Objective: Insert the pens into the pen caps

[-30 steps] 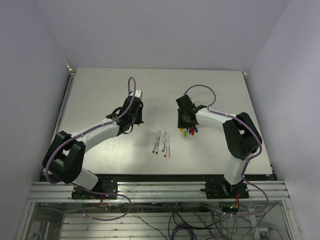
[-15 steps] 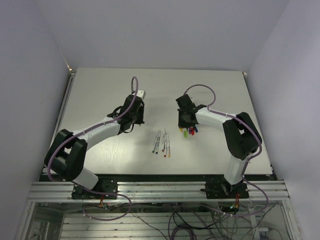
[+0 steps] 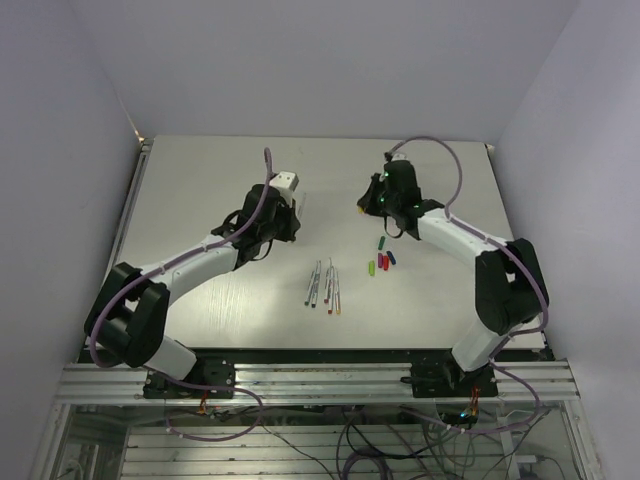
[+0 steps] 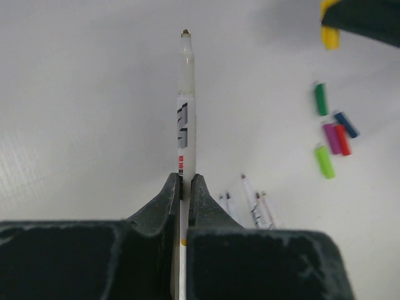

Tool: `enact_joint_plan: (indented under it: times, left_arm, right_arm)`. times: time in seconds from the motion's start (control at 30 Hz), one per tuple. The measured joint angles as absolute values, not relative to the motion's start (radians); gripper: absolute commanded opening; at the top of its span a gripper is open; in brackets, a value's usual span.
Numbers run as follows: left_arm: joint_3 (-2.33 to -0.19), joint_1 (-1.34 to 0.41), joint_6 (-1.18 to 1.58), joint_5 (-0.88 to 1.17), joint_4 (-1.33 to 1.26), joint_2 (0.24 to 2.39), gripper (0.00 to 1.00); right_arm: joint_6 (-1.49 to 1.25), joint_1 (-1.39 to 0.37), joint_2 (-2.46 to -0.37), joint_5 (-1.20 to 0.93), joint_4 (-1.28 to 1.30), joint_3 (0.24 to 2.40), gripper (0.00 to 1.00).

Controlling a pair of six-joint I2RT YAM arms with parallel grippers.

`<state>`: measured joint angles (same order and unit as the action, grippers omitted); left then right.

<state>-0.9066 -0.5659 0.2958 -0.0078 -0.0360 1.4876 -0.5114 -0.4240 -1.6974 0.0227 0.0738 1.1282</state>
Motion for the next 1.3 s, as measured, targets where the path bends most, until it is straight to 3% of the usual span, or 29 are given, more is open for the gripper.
enact_joint_plan:
  times: [0.63,1.3]
  left_arm:
    - [-0.923,-0.564,0.499,0.344,-0.363,1.505,0.07]
    - [-0.931,-0.564,0.543,0.397,-0.441,1.539,0.07]
  right_arm:
    - [-0.561,-0.388,-1.539,-0.198,-0.392,1.069,0.0]
    - [-0.61,-0.416,-1.507,-0.274,-0.591,0.987,0.0]
